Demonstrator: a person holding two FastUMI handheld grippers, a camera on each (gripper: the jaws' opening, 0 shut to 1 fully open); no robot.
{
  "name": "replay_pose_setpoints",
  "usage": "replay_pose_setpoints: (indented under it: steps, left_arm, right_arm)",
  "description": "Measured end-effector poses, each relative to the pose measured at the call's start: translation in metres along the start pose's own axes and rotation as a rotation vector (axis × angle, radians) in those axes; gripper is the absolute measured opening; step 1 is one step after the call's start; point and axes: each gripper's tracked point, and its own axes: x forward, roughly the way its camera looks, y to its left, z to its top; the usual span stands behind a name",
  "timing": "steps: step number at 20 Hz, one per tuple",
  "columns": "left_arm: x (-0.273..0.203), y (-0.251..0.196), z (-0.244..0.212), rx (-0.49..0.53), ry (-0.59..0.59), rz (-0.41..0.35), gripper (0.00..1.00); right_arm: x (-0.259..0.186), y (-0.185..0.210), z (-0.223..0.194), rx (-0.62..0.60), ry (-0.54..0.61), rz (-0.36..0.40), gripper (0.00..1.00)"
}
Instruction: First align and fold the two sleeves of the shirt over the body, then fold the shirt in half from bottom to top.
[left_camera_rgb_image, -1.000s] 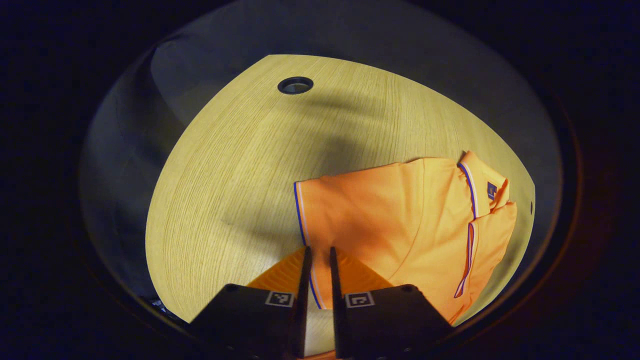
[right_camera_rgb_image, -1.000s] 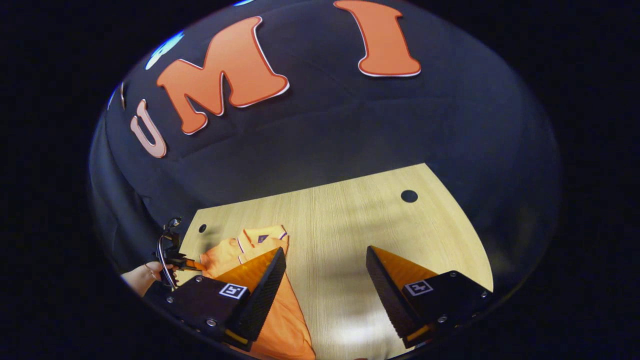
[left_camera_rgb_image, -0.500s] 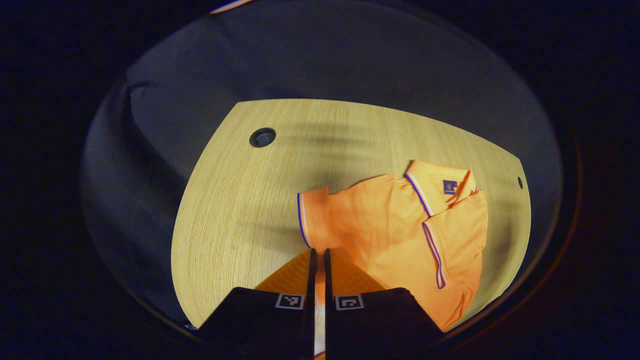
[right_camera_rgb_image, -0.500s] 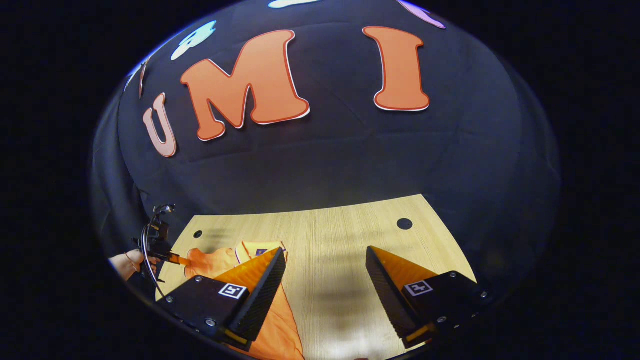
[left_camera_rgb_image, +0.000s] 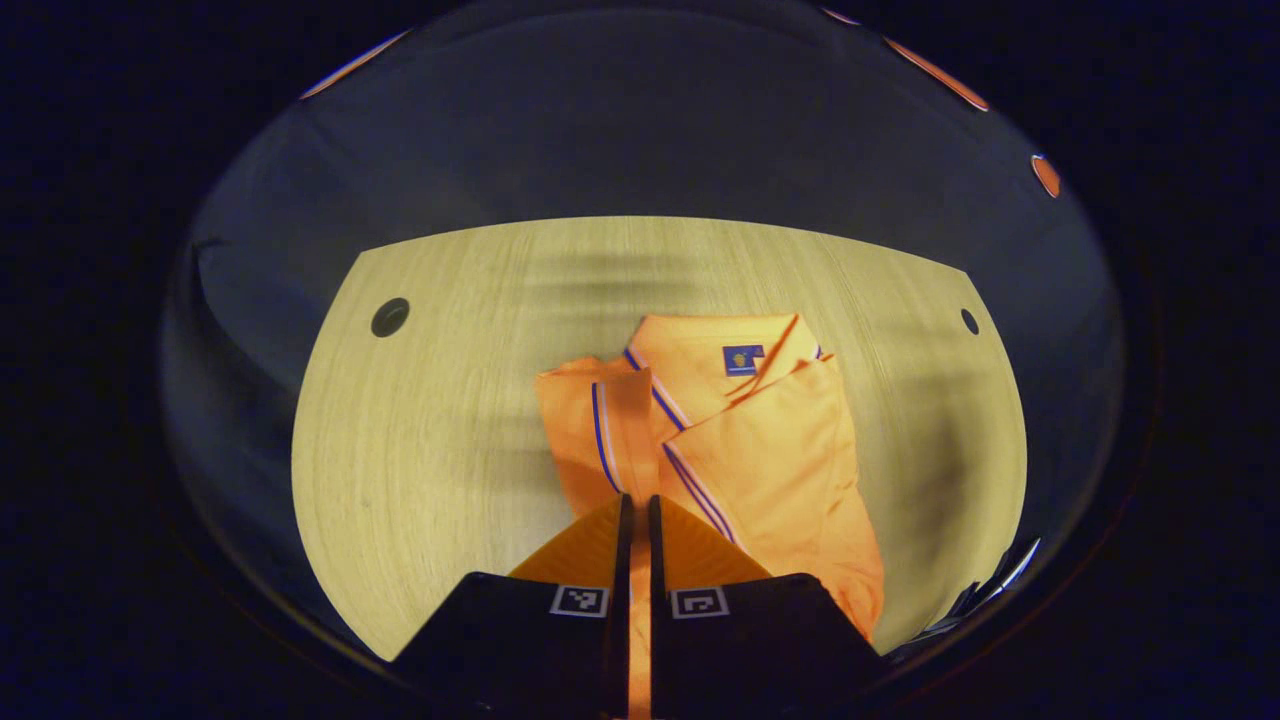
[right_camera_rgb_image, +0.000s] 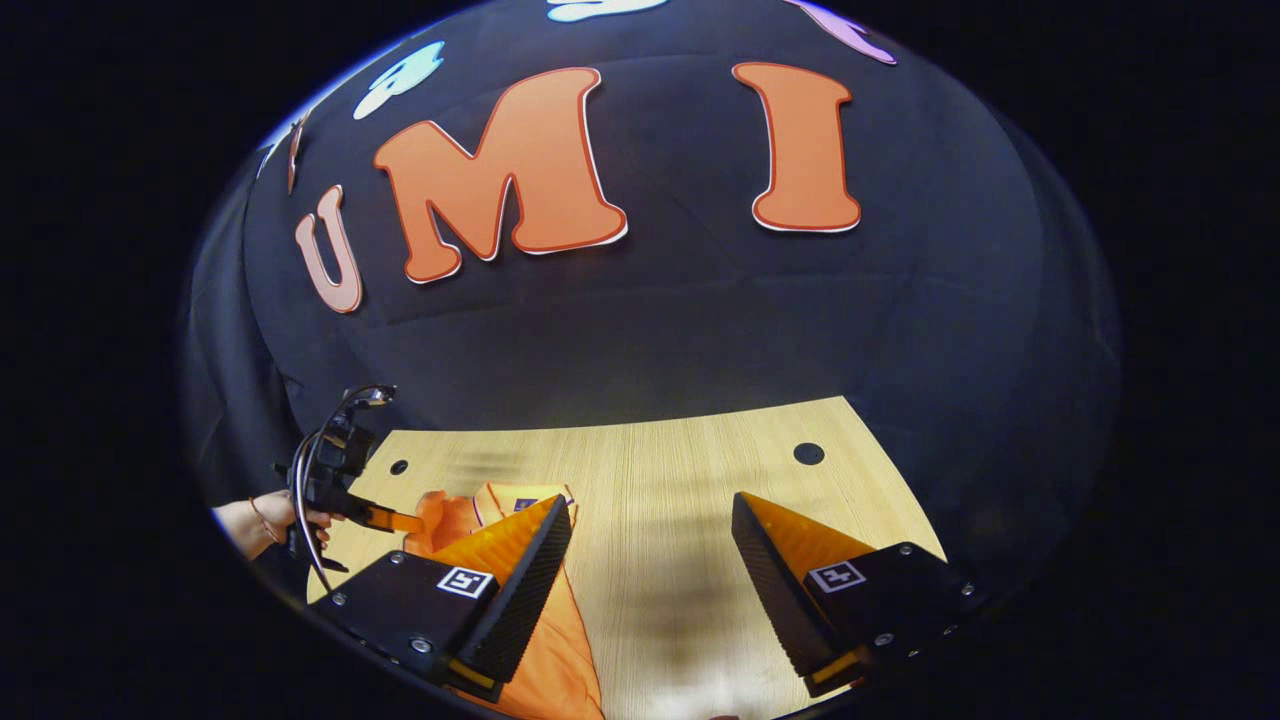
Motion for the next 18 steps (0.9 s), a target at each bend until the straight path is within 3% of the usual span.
replay_pose_setpoints:
  steps: [7,10,14,15,18]
  left_arm:
    - [0.028,-0.058,-0.023,0.019,0.055,-0.053,0.09]
    - [0.029,-0.078,-0.027,-0.028,0.062,-0.121,0.09]
    - [0.023,-0.084,-0.03,-0.064,0.048,-0.17,0.44]
    - [0.02,-0.083,-0.029,-0.067,0.031,-0.178,0.43]
    - [-0.009,-0.071,-0.032,-0.056,-0.017,-0.185,1.0]
  right_arm:
    - [-0.004,-0.012,-0.012,0.024,0.021,-0.023,0.99]
    - [-0.003,-0.007,-0.022,0.025,0.031,-0.022,0.99]
    - [-0.001,0.003,-0.03,0.019,0.046,-0.007,0.99]
    - [-0.001,0.007,-0.033,0.019,0.054,0.0,0.99]
    - [0.002,0.023,-0.043,0.013,0.084,0.023,0.99]
